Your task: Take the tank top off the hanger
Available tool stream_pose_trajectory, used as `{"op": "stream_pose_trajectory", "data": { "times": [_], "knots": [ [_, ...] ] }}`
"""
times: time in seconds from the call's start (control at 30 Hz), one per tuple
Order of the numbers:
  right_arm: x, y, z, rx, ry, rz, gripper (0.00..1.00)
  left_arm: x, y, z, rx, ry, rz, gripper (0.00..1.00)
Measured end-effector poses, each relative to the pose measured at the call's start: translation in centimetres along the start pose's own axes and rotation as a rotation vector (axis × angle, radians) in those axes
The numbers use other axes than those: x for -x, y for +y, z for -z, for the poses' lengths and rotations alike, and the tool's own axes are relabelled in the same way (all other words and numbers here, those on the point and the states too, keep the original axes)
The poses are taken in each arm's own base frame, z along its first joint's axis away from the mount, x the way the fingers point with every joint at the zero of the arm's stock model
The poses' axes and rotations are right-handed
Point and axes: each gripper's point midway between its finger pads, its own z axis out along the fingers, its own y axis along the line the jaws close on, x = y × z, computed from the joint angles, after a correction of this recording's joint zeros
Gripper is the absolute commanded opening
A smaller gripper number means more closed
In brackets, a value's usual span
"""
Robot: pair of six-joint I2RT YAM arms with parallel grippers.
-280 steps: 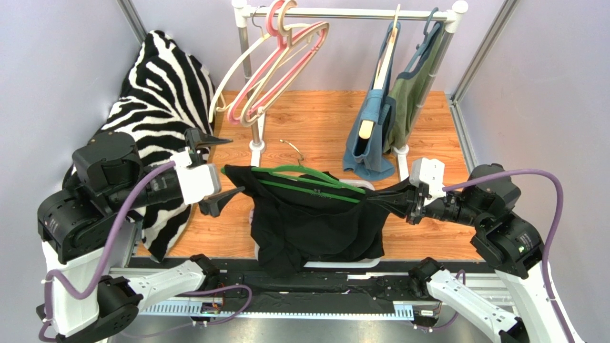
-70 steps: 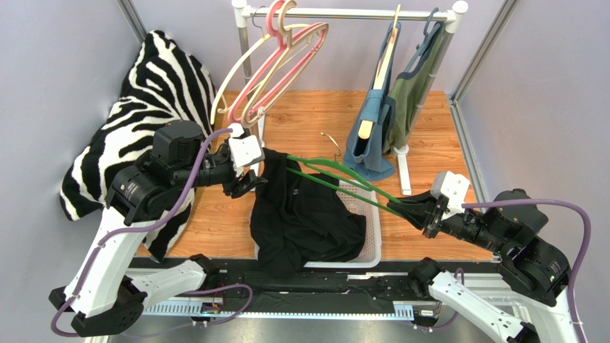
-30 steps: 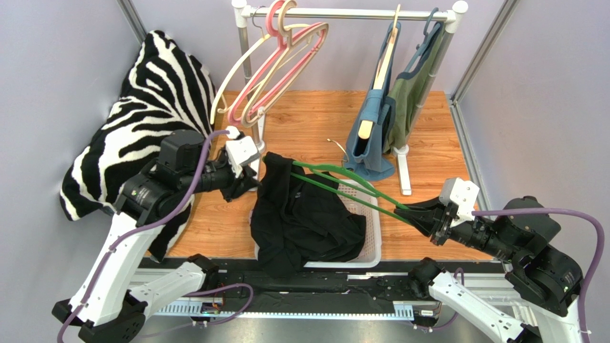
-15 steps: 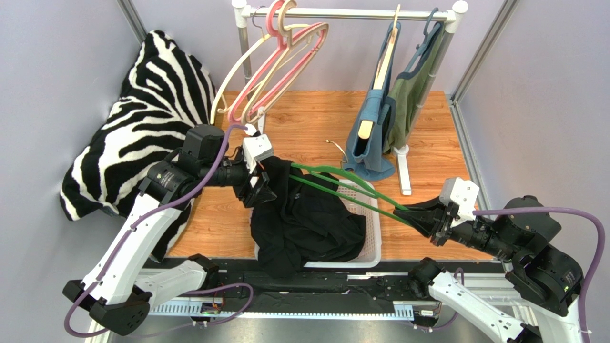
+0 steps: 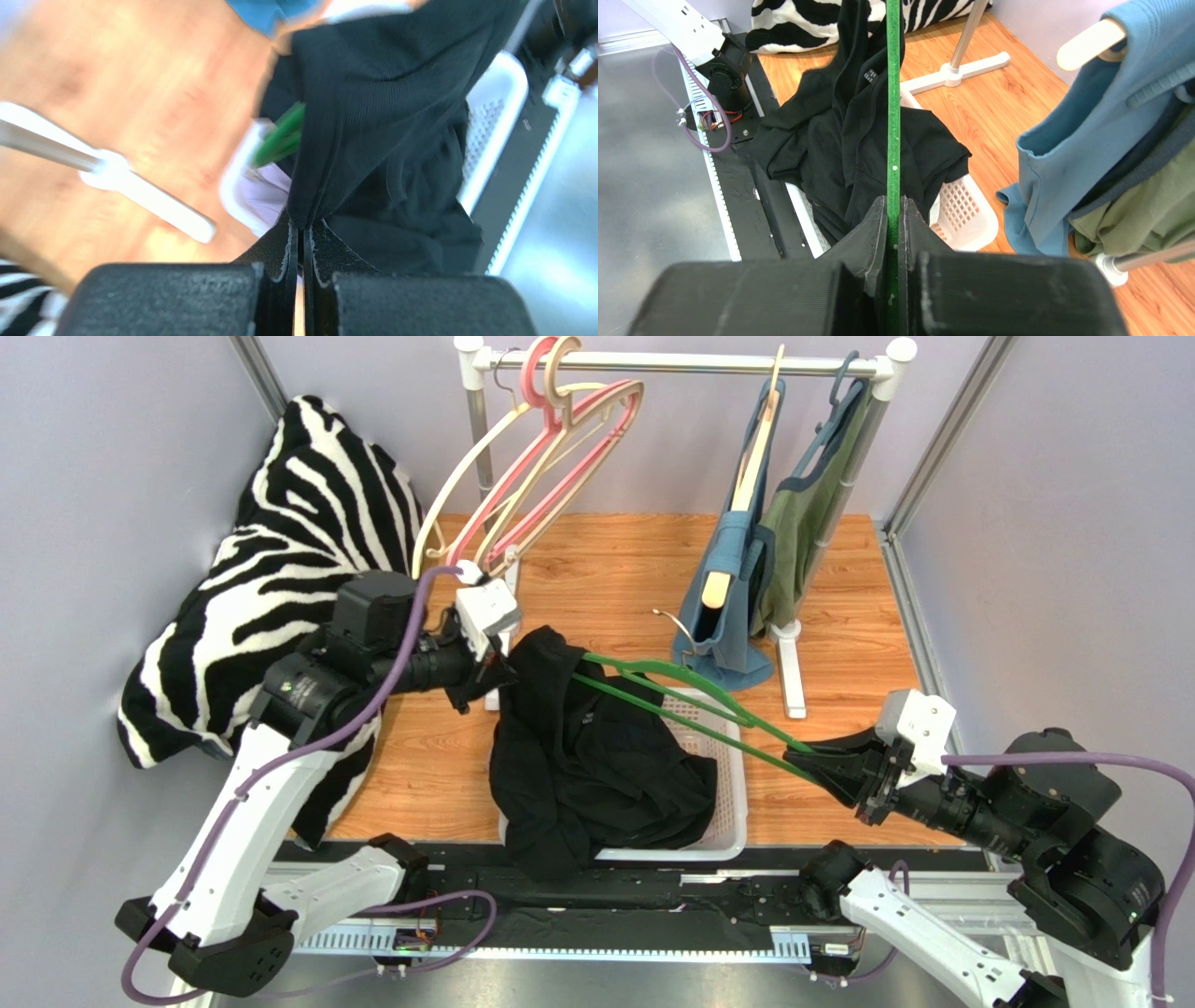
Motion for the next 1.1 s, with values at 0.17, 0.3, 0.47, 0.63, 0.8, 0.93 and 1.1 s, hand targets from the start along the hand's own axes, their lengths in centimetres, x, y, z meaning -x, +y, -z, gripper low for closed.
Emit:
{"op": "stream_pose_trajectory", "data": {
  "times": [0.17,0.3,0.47,0.63,0.8,0.93,1.1],
  "knots": [
    [-0.5,-0.1,1.7,-0.045,0.015,-0.010,0.00,5.8,1.6,4.1,0.130,-0.154,-0.053,0.00],
    [-0.9,0.2,3.9,-0.089,0.014,-0.031,0.00,9.5,1.8,6.8,0.187,-0.259,-0.077,0.00],
    [-1.3,0.2,7.1,-0.176,-0.005,-0.061,0.00,11.7,1.4,6.9,0.146,-0.301,-0.056,0.00],
    [0.4,-0.5,9.1,-0.265,-0.073,-0.111,0.00,11.7,0.4,4.0,0.026,-0.263,-0.026,0.00],
    [4.0,-2.6,6.5,-0.303,-0.075,-0.214,0.00,7.1,-1.1,-0.7,-0.060,-0.107,-0.051,0.00],
    [5.5,-6.0,0.4,-0.345,0.032,-0.305,0.00,0.4,0.0,-4.0,-0.024,0.099,-0.060,0.00],
    [3.4,-9.8,-5.8,-0.441,0.195,-0.381,0.00,-7.9,1.4,-7.3,0.018,0.397,-0.098,0.00]
  ]
}}
